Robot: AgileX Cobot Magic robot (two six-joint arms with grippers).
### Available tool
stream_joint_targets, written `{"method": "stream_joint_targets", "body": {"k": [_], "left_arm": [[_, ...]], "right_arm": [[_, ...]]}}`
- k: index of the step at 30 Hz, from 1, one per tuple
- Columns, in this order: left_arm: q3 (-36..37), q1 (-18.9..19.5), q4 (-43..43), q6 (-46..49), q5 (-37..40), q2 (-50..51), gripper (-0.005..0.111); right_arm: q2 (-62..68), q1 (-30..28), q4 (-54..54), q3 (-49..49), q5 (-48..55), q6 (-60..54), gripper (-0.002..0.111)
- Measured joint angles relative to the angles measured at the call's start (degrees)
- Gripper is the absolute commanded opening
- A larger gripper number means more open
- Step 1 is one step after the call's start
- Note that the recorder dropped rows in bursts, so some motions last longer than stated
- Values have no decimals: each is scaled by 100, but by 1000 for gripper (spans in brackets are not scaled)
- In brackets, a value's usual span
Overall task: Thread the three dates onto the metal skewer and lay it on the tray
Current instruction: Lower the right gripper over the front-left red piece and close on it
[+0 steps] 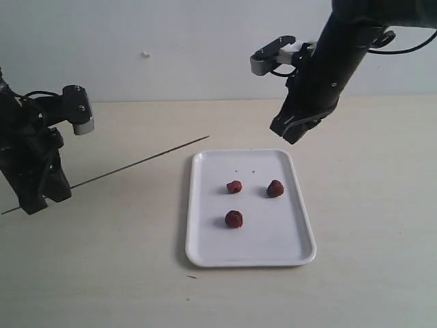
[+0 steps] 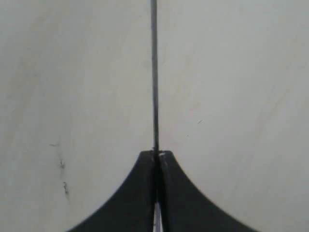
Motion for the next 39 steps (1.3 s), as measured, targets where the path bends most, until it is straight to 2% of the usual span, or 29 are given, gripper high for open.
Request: {"method": "stream_joint_targets", "body": {"k": [5,14,19,25,29,34,39], "left_arm": [[0,273,0,-379,0,0,0],[0,953,-15,-834,39,0,0],[0,1159,-219,-872,245,0,0],[0,1184,-341,-872,254,0,0],[0,1184,-420,-787,254,0,0],[0,1187,-736,-391,254,0,0],[0,1187,-925,-150,269,0,0]], "right_arm": [[488,313,-292,-526,339,1378,12],[920,1088,-293,-699,273,2420,12],[970,1103,-294,-845,235,2948,12],[970,1103,87,-845,235,3033,12],[970,1103,98,-845,235,3033,23],[975,1103,89,-845,199,3059,45],[1041,1103,14,-845,187,3248,48]]}}
